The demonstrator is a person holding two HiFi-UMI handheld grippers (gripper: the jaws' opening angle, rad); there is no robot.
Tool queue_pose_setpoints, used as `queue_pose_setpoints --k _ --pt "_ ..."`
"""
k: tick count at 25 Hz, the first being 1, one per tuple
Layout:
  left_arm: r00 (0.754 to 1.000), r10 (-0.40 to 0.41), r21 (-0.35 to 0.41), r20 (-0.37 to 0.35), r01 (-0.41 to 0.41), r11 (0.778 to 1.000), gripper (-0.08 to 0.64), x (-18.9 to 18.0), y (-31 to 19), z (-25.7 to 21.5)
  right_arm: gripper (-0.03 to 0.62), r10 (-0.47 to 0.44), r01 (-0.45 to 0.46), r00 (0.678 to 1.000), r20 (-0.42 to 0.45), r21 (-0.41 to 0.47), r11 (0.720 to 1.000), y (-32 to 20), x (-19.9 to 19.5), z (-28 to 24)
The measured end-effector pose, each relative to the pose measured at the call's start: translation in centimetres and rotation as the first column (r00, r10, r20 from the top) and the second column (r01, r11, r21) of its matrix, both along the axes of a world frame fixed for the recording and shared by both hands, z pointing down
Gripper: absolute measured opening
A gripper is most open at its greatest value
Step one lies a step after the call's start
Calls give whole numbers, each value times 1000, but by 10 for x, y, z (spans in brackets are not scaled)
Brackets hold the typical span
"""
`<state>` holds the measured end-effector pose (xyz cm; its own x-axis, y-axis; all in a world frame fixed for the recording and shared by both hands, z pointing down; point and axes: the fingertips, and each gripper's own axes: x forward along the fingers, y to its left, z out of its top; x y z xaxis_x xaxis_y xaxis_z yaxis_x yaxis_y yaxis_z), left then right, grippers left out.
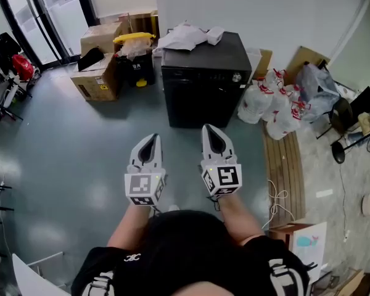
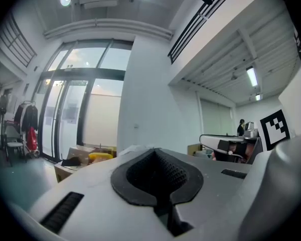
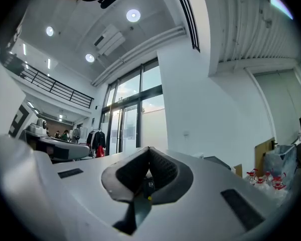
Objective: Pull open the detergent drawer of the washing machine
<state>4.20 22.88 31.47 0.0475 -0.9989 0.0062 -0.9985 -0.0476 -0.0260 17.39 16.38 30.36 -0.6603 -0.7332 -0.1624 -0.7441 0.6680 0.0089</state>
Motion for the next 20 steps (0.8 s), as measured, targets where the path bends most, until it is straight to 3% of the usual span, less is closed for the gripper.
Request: queue_pose_setpoints --k 20 --pt "997 72 -22 12 -72 997 0 -69 -23 13 2 82 -81 997 13 -45 996 -16 -59 12"
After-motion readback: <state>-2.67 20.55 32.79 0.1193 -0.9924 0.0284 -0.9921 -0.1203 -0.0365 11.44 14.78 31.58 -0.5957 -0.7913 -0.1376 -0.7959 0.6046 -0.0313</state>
